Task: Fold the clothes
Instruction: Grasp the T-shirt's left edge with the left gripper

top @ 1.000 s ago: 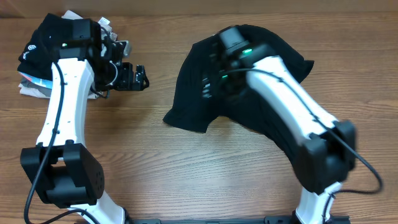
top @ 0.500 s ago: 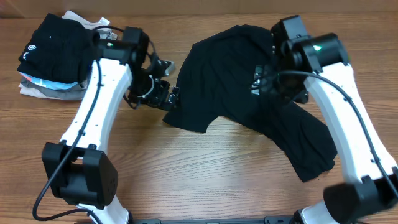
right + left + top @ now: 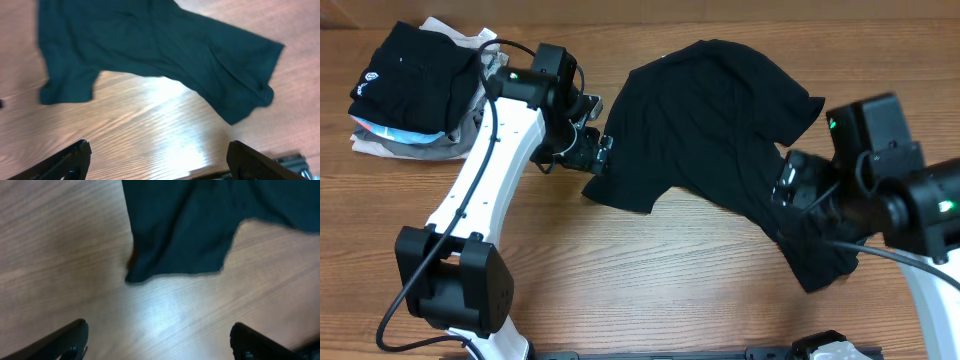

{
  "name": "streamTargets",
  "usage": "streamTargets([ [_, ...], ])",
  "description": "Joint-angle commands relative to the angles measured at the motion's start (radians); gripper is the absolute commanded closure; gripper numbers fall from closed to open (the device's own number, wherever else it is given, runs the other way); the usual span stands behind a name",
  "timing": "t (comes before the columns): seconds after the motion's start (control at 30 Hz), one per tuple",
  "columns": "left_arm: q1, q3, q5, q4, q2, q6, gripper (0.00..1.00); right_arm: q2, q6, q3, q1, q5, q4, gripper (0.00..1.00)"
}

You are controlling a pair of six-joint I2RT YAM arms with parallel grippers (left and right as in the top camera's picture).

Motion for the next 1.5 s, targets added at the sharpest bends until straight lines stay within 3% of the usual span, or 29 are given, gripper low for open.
streamTargets([
  [0.0,-0.033,-0.101,-0.015,0.090,0.006,-0.043,0.07,0.020,0.065,-0.167,0.003,0.069,0.058,0.09],
  [0.37,-0.067,-0.290,-0.076,0.341,0.007,-0.050,0.08,0.112,-0.009,-0.551,-0.077,0.076,0.599,0.13],
  [0.57,-0.066,-0.362,-0.098,0.377,0.007,-0.050,0.09,0.185,-0.009,-0.580,-0.093,0.028,0.639,0.13],
  [0.83,-0.066,-0.501,-0.094,0.600,0.008,-0.050,0.10,0.185,-0.010,-0.580,-0.093,0.029,0.629,0.12],
  [0.93,-0.066,-0.526,-0.095,0.632,0.009,-0.050,0.21,0.185,-0.013,-0.580,-0.093,0.029,0.629,0.12],
  [1.0,-0.066,-0.529,-0.095,0.640,0.009,-0.050,0.32,0.185,-0.013,-0.580,-0.093,0.029,0.629,0.18],
  [1.13,-0.066,-0.529,-0.094,0.669,0.009,-0.050,0.52,0.185,-0.008,-0.580,-0.094,0.019,0.629,0.36],
  [1.2,-0.066,-0.529,-0.094,0.689,0.009,-0.050,0.68,0.185,-0.008,-0.580,-0.093,0.009,0.629,0.42],
  [1.33,-0.066,-0.525,-0.095,0.717,0.009,-0.050,0.96,0.184,-0.008,-0.579,-0.094,-0.019,0.614,0.64],
  [1.47,-0.056,-0.472,-0.095,0.674,0.001,-0.076,0.96,0.168,-0.008,-0.579,-0.097,-0.060,0.584,0.82],
])
